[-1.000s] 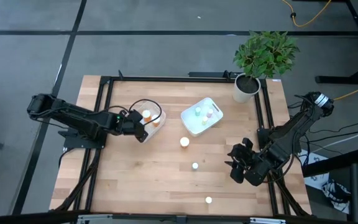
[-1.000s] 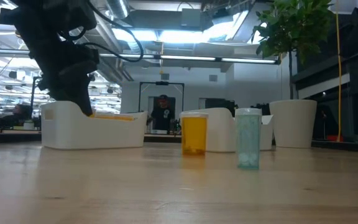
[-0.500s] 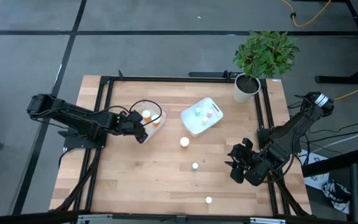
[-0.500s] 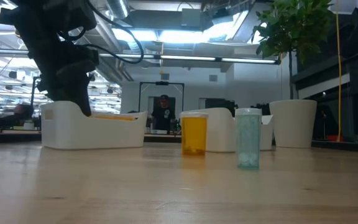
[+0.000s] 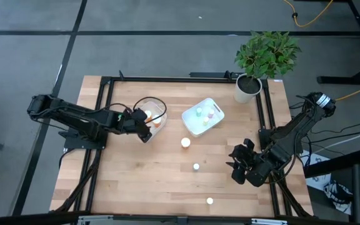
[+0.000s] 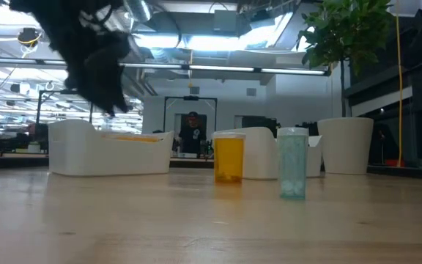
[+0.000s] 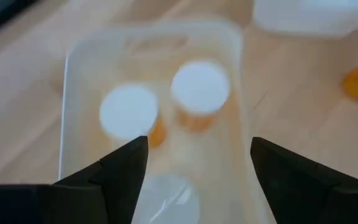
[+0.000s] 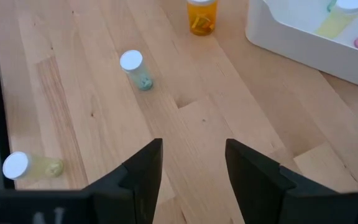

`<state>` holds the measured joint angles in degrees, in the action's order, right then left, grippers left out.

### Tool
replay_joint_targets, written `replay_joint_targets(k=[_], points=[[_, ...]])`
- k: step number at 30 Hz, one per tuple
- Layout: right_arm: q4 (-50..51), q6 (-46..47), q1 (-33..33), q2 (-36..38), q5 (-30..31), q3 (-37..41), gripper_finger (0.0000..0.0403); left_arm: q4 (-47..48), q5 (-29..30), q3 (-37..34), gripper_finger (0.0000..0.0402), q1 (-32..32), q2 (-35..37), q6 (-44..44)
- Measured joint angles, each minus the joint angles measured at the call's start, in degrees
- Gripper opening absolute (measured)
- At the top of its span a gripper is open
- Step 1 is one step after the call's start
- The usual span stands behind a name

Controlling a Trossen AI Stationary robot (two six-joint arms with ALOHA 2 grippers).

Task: Pick and place medicine bottles into bin by pill shape (circle, oval)
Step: Put the orange capsule bottle into the left white bin

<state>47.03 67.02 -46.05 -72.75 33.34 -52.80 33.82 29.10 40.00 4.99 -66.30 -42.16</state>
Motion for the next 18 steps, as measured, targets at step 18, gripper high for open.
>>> replay_joint_targets(k=[18], points=[[0.02, 0.0, 0.01, 0.02, -0.02, 0.02, 0.0177, -34.82, -10.23, 4.78, 0.0273, 7.22, -13.74, 14.01]])
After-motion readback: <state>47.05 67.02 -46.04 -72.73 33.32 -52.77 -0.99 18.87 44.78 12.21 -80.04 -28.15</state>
